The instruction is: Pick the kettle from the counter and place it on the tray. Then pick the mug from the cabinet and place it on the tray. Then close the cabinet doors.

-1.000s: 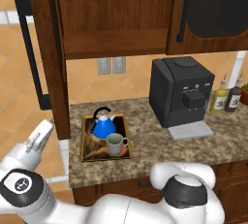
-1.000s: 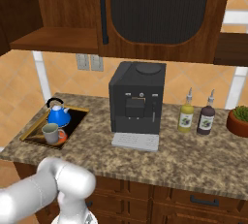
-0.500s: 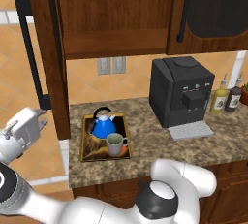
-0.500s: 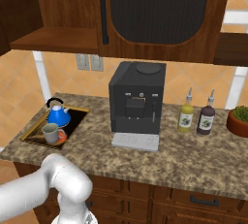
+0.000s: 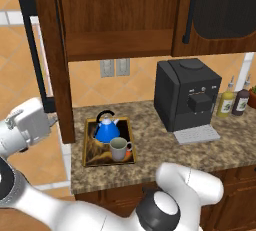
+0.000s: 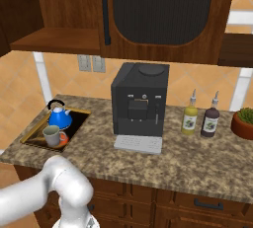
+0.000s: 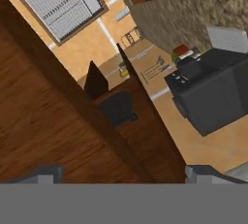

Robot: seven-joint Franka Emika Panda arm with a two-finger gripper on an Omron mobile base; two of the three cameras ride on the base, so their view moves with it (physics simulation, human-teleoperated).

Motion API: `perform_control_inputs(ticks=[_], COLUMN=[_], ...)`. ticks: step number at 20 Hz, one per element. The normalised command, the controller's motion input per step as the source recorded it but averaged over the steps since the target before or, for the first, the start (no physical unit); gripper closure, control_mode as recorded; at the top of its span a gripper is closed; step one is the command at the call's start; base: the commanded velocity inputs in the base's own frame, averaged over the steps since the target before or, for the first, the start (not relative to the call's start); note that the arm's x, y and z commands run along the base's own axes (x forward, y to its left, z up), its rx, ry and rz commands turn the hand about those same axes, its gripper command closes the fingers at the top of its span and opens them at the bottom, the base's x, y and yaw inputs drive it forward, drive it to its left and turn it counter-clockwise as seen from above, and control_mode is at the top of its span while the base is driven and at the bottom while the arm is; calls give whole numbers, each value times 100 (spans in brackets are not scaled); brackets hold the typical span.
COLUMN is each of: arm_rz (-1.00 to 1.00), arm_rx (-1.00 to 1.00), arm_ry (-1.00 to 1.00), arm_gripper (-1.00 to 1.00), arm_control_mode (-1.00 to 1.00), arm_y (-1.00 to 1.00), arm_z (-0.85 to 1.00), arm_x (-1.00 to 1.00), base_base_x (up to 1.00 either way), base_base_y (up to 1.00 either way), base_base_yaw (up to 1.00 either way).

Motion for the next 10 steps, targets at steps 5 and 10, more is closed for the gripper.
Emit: perform_control_inputs(ticks=[5,10], arm_rz=[0,4], arm_rx=[0,0], arm_ry=[0,0], arm_gripper=[-100,-100], arm_control_mode=[-100,-100], arm_y=[-75,-82], arm_z=[34,19], arm_x=[-3,0], base_base_x=[0,0], base_base_y=[0,0], base_base_yaw=[0,0])
